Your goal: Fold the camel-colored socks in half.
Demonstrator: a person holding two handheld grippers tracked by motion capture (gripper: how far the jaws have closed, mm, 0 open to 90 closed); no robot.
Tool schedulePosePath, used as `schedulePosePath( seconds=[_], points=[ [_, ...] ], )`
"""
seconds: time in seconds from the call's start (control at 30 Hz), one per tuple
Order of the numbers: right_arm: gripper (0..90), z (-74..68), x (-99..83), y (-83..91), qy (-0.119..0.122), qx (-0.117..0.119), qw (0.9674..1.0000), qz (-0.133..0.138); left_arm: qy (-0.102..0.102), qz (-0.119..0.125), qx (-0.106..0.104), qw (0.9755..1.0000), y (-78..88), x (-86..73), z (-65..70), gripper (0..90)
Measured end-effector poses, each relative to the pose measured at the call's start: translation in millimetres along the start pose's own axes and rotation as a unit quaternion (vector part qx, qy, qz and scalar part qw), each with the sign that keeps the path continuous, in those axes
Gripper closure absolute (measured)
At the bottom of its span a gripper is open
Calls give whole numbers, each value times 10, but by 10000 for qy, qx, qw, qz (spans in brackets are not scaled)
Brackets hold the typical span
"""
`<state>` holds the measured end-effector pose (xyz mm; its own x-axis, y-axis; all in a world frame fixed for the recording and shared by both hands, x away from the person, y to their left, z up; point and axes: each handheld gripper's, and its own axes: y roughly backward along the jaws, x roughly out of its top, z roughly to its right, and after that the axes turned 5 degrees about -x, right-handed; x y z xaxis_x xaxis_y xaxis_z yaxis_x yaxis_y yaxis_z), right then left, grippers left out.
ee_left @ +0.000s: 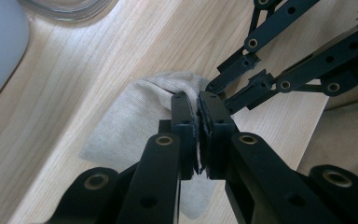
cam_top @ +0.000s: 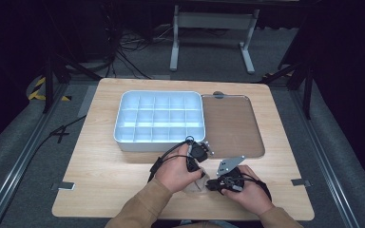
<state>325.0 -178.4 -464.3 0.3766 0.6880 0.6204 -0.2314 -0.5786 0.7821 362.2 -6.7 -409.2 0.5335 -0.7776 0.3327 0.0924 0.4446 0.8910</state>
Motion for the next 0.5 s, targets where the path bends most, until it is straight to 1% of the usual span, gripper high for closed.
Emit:
schedulePosePath(
  seconds=[0.03,0.07,0.17,0.23,0.27,0.3,0.33,0.4,0.43,0.47,0.5],
  points=[
    [815,0,0,0,0,0,10000,0,0,0,0,10000,0,0,0,856],
    [816,1,1,-2,7,-3,10000,3,46,0,4,10000,-22,3,0,856],
    [815,-5,2,-1,47,-25,10000,5,35,4,5,10000,-52,6,-9,856],
    [806,-3,1,2,34,-15,10000,4,47,1,-37,10000,-51,4,-6,852],
    [795,-2,0,3,23,-4,10000,3,79,31,-102,9999,-49,1,-3,841],
    [778,1,0,14,-13,23,10000,-9,79,31,-102,9999,-49,1,-3,806],
    [768,7,0,26,-16,0,10000,2,121,114,-182,9997,-25,-4,-1,773],
    [761,17,-2,74,-49,-39,10000,33,151,218,-263,9993,3,-14,0,697],
    [760,21,-3,108,-79,-43,9999,62,151,218,-263,9993,3,-14,0,677],
    [760,21,-3,108,-79,-43,9999,62,144,255,-271,9992,18,-23,3,677],
    [760,26,-3,146,-105,-53,9999,106,162,281,-277,9991,37,-37,10,668]
  ],
)
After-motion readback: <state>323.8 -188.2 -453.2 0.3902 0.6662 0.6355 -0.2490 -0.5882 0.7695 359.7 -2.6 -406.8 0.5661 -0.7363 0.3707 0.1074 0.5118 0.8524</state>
